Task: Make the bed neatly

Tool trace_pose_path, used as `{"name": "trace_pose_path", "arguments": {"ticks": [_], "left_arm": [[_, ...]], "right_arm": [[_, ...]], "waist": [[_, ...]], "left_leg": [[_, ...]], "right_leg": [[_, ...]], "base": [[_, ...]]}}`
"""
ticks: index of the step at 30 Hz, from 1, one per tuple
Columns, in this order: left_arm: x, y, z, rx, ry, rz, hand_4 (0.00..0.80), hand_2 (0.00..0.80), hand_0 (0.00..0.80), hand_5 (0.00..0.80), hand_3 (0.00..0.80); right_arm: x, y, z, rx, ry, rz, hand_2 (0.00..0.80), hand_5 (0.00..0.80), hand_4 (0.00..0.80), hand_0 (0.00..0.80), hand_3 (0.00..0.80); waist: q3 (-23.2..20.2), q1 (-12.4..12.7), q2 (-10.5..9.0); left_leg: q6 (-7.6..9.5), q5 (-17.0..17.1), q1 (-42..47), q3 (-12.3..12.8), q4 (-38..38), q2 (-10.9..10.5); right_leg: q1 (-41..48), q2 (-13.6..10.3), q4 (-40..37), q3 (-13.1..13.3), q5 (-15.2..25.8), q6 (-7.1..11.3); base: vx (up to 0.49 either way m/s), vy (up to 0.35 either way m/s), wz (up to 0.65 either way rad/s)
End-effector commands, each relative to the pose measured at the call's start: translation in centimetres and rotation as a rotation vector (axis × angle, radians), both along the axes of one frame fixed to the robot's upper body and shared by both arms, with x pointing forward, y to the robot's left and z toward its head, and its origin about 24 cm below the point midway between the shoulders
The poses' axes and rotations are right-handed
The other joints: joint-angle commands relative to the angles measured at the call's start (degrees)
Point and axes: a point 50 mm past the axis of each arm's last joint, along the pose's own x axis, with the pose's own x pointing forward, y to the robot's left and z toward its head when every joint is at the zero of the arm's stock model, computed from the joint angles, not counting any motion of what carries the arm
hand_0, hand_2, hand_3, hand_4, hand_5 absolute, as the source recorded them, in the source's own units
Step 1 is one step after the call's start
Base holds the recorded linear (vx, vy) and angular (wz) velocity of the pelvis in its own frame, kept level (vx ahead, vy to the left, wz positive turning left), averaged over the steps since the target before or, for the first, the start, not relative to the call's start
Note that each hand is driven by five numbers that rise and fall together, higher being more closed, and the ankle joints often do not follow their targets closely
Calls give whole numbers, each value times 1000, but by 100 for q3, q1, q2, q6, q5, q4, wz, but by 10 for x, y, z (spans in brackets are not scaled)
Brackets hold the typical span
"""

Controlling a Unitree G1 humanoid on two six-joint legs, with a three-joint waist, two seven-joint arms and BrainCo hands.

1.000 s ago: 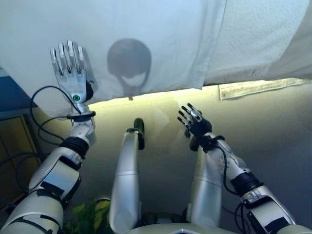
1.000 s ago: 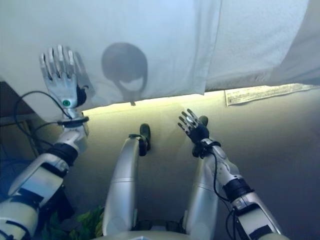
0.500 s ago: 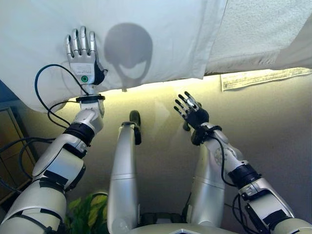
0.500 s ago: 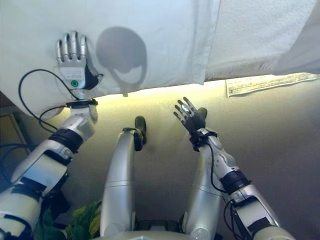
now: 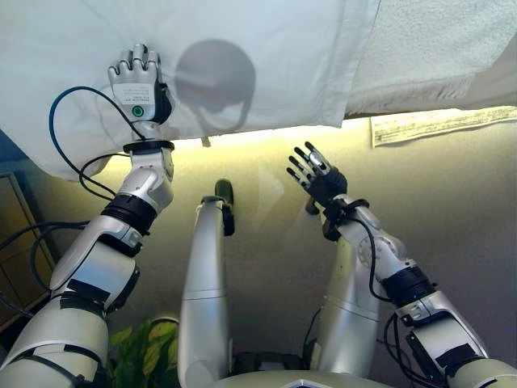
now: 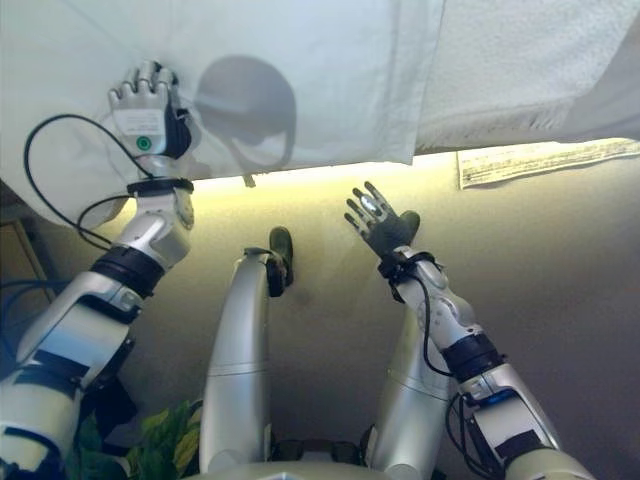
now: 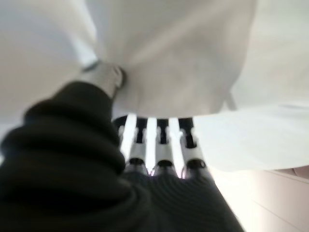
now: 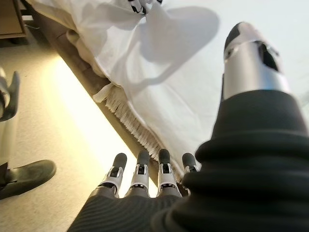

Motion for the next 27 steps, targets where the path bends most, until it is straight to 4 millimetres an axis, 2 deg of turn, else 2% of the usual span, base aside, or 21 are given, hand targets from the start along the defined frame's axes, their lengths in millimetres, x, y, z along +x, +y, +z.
{"name": "trace_pose_path", "arguments": {"ticks": [1, 9, 15, 22, 27], "left_arm": [[-5, 17, -39, -50, 163, 87, 800, 800, 800, 800, 800], [-6, 21, -39, -38, 158, 113, 800, 800, 800, 800, 800], [-10, 32, -51, -36, 174, 133, 800, 800, 800, 800, 800], [-26, 55, -83, 33, 244, 191, 800, 800, 800, 800, 800], [-42, 79, -109, 174, 352, 243, 800, 800, 800, 800, 800]], "right_arm": [[-9, 3, 14, 62, -51, 26, 0, 0, 0, 0, 0], [-11, 7, 13, 71, -51, 46, 0, 0, 0, 0, 0], [-16, 12, 3, 83, -49, 70, 0, 0, 0, 0, 0], [-25, 14, -20, 97, -45, 87, 0, 0, 0, 0, 0], [-36, 8, -45, 99, -19, 85, 0, 0, 0, 0, 0]], "waist": [[15, 94, 121], [15, 101, 79], [15, 136, 49], [11, 262, 87], [-207, 340, 185]], "left_leg": [[-168, 1432, -598, -151, -868, 64], [-219, 1546, -456, -190, -1024, 121], [-260, 1603, 171, -149, -1431, 130], [-286, 1756, 1611, -73, -2574, -51], [-222, 1829, 2712, -26, -3455, -230]], "right_leg": [[195, -211, 119, 222, 656, 947], [312, -195, 79, 212, 710, 958], [831, -178, -150, 118, 753, 1051], [2055, -240, -959, -130, 790, 1138], [2962, -367, -1609, -366, 798, 1139]], "base": [[0, 0, 0], [-1, -1, 1], [5, -10, -1], [18, -19, -3], [69, -7, 6]]}}
